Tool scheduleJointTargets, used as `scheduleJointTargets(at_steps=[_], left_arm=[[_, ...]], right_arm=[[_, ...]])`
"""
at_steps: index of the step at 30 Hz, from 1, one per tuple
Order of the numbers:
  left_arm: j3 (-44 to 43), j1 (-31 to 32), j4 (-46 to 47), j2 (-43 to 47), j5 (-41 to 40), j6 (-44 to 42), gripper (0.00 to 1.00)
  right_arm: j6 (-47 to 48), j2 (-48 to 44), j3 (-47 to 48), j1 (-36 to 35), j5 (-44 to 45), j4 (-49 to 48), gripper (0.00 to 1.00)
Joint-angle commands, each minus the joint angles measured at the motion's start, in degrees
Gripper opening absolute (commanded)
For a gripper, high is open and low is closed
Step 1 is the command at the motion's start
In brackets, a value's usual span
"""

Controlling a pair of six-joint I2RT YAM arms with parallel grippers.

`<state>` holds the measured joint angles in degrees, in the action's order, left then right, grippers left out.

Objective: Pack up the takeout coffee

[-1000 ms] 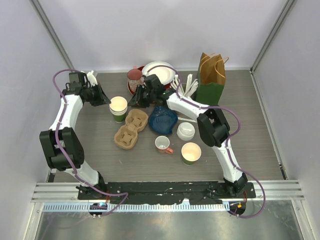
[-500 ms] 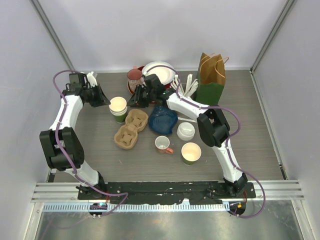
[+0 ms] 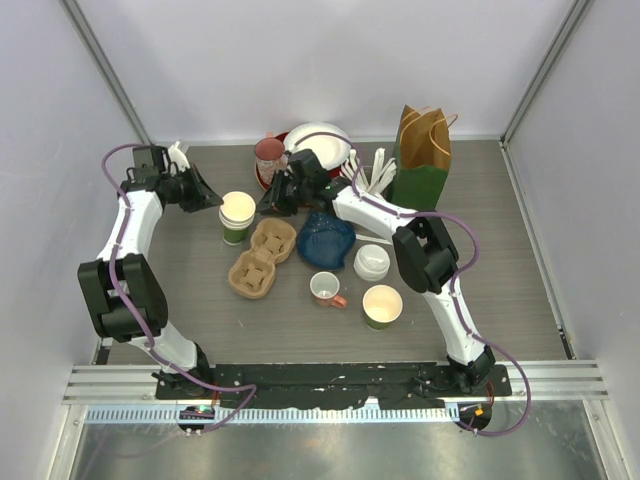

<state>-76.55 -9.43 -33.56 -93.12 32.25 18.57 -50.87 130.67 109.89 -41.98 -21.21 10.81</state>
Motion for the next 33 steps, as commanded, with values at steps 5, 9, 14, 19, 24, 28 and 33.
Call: scheduleJointTargets(at_steps=[5,9,14,19,24,28,33], left_arm=[[-1.6,-0.1,4.2,0.0,10.2,7.4,0.03],[-1.5,-0.2,4.7,0.0,10.0,7.2,0.03],[-1.6,-0.3,4.1,0.4,10.8,7.2,0.03],[-2.8,-0.4,2.1,1.0,9.4,4.8,0.03],[-2.0,-0.4,0.4,0.7,3.2,1.5,0.03],[-0.9,-0.5,1.1,0.6,3.8,2.2,0.03],[-1.0,-0.4,1.1,0.6,3.1,1.6,0.03]], right_arm=[[0.2,-1.2,0.1,-0.9,0.8,-2.8,0.29],[0.2,-1.2,0.4,-0.8,0.5,-3.2,0.29],[0.5,-1.2,0.7,-0.8,0.3,-3.4,0.31],[4.0,-2.4,2.5,-0.7,2.7,1.6,0.39],[10.9,-6.7,2.7,-0.5,11.0,9.4,0.44],[20.9,-9.3,4.1,-2.0,13.3,10.4,0.48],[33.8,-12.0,3.6,-4.0,12.4,6.4,0.50]])
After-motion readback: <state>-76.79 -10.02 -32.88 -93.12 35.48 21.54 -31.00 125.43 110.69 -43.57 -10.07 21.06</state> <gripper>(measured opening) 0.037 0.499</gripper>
